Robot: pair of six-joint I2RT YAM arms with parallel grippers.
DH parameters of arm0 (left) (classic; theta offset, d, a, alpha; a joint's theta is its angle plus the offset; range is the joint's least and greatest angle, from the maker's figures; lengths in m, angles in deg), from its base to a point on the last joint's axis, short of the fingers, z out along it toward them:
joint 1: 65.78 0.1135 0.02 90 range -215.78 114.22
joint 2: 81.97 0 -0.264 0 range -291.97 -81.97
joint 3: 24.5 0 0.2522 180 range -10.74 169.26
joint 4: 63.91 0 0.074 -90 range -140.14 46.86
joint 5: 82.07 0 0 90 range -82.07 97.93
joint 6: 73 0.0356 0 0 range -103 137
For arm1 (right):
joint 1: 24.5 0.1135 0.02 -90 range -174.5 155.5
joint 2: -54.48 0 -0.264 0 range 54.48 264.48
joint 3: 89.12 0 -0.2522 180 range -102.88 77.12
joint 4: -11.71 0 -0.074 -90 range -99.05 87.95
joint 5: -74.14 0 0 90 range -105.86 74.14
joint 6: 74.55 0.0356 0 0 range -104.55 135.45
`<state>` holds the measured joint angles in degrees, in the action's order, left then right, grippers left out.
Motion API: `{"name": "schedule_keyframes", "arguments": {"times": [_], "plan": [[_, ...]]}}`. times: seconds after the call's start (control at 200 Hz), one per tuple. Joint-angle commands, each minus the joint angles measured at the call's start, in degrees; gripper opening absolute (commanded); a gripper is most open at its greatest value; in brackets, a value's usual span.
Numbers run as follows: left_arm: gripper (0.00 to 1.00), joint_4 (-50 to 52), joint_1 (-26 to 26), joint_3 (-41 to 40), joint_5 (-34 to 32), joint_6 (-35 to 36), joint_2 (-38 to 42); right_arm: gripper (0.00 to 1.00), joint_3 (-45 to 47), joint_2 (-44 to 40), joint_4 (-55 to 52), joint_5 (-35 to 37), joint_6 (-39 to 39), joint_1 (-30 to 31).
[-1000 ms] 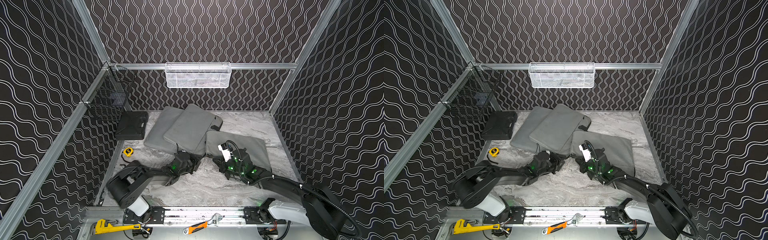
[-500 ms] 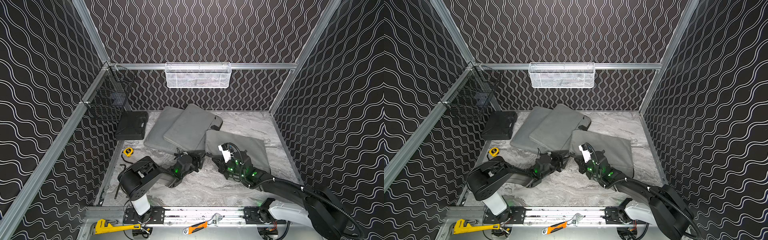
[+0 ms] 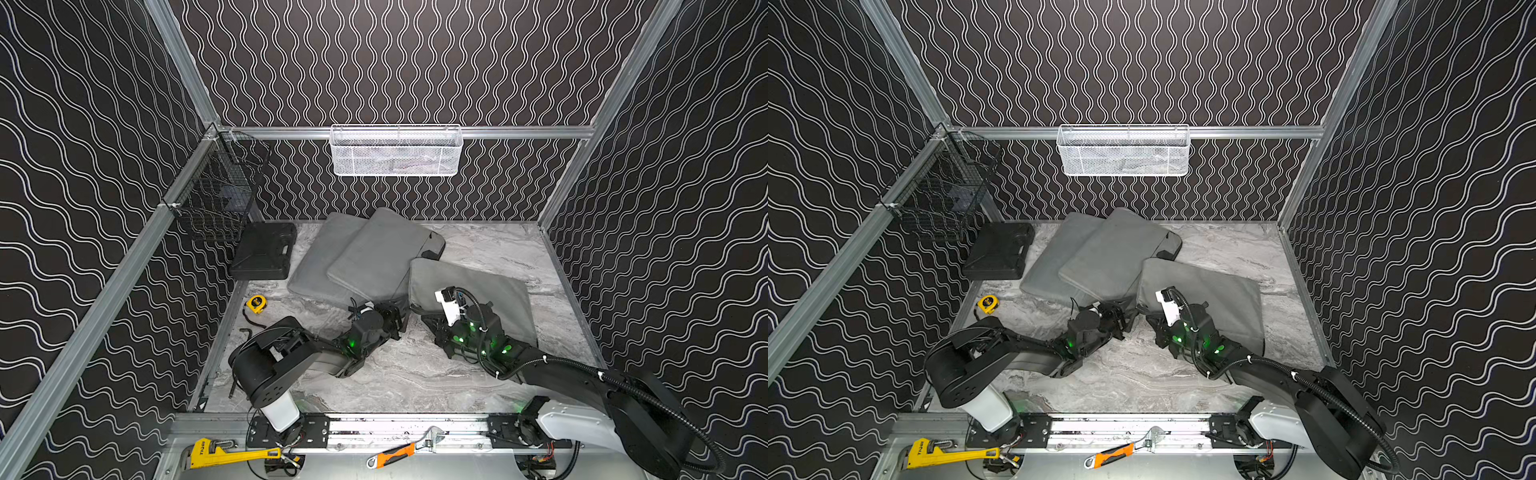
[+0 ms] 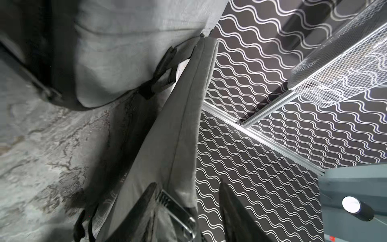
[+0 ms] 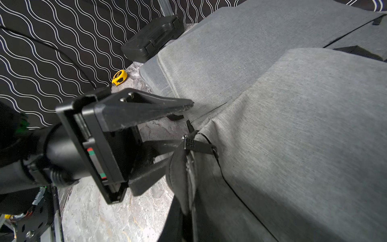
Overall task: Open the zippered laptop bag and take out the laptop
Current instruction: Unzip the zipper on the zippered laptop bag.
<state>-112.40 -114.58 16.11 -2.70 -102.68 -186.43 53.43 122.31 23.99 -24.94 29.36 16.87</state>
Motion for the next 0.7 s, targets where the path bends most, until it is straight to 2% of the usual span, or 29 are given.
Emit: {"name": "schedule_keyframes", "arguments": {"times": [0.0, 0.225, 0.38, 0.445, 0.576, 0.641, 0.696], "plan": [[0.45, -4.52, 0.10, -0.04, -2.44, -2.14, -0.20, 0.00, 0.32, -0.74, 7.27, -0.04, 0.46, 0.10], [0.29, -10.18, 0.15, 0.37, -1.95, -0.59, -4.32, 0.00, 0.63, -1.38, 6.92, -1.11, 0.06, 0.21], [0.16, -7.15, 0.19, 0.30, -0.18, 2.53, -3.00, 0.00, 0.06, -1.47, 5.48, -1.20, -0.29, 0.21], [0.14, -7.41, 0.30, -0.26, -0.14, 3.85, -2.55, 0.00, -0.33, -1.48, 4.76, -1.36, -0.84, 0.16], [0.12, -12.03, 1.54, 0.12, 2.91, 7.23, -4.29, 0.00, -1.34, -1.38, 3.13, -1.65, -1.62, 0.20], [0.01, -15.54, 1.55, 0.05, 3.23, 8.35, -5.96, 0.00, -1.69, -1.40, 2.34, -1.32, -1.56, 0.19], [0.00, -17.70, 1.57, -0.33, 3.54, 9.51, -6.83, 0.00, -2.13, -1.18, 1.46, -0.95, -1.50, 0.21]]}}
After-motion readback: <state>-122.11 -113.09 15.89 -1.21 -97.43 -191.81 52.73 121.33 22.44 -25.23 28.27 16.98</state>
